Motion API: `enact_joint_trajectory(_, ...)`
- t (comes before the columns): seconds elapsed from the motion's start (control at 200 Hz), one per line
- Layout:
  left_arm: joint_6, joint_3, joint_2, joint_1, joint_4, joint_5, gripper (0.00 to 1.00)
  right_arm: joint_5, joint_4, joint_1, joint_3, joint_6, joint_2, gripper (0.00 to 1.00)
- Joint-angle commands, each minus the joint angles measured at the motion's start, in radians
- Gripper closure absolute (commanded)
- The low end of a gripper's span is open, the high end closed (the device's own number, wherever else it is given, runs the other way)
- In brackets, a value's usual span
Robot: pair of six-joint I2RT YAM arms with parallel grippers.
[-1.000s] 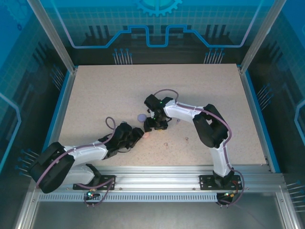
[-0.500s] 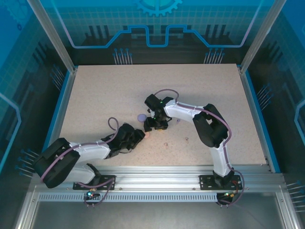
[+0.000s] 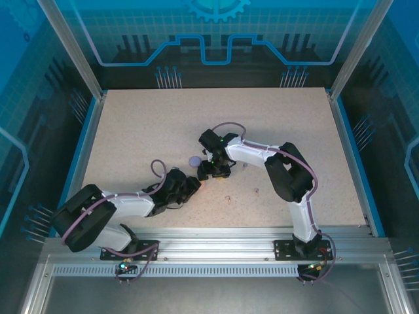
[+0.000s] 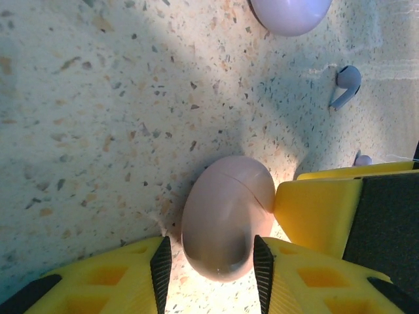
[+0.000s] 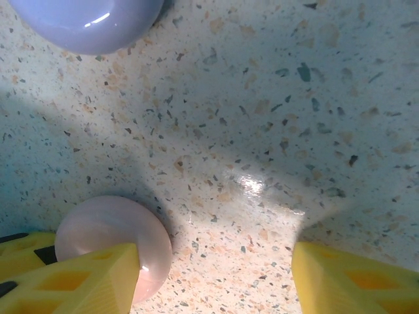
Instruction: Insert wireless bluetooth earbuds into charging case
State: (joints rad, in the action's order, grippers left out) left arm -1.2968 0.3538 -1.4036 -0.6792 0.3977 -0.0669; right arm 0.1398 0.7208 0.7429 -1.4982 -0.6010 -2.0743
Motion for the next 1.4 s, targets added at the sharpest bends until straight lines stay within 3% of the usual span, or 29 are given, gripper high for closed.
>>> enact_joint_trajectory(0.0,0.044,0.014,-0.048,-0.01,0.087,-0.024,0.58,-0.005,0.023,-0.008,0.029,-0.002,-0.044,0.36)
enact_joint_trajectory(0.28,0.063,-0.026,-0.042,-0.01,0.176,-0.065,0.64,-0.006,0.028,-0.008,0.026,-0.002,-0.05,0.36)
enact_joint_trajectory(0.55,0.071,-0.04,-0.006,-0.01,0.155,-0.108,0.78,-0.006,0.03,-0.008,0.022,-0.003,-0.048,0.36)
enact_joint_trajectory(0.645,0.07,-0.041,-0.009,-0.011,0.149,-0.112,0.77,-0.003,0.03,-0.008,0.019,-0.005,-0.049,0.36)
enact_joint_trajectory(0.775,0.066,-0.039,-0.028,-0.011,0.149,-0.109,0.65,0.003,0.029,-0.007,0.02,-0.008,-0.049,0.36)
enact_joint_trajectory(0.87,0.068,-0.038,-0.048,-0.01,0.179,-0.105,0.64,0.005,0.028,-0.008,0.021,-0.008,-0.05,0.36)
enact_joint_trajectory(1.396,0.068,-0.041,-0.091,-0.015,0.215,-0.109,0.85,0.015,0.028,-0.011,0.016,-0.011,-0.039,0.35)
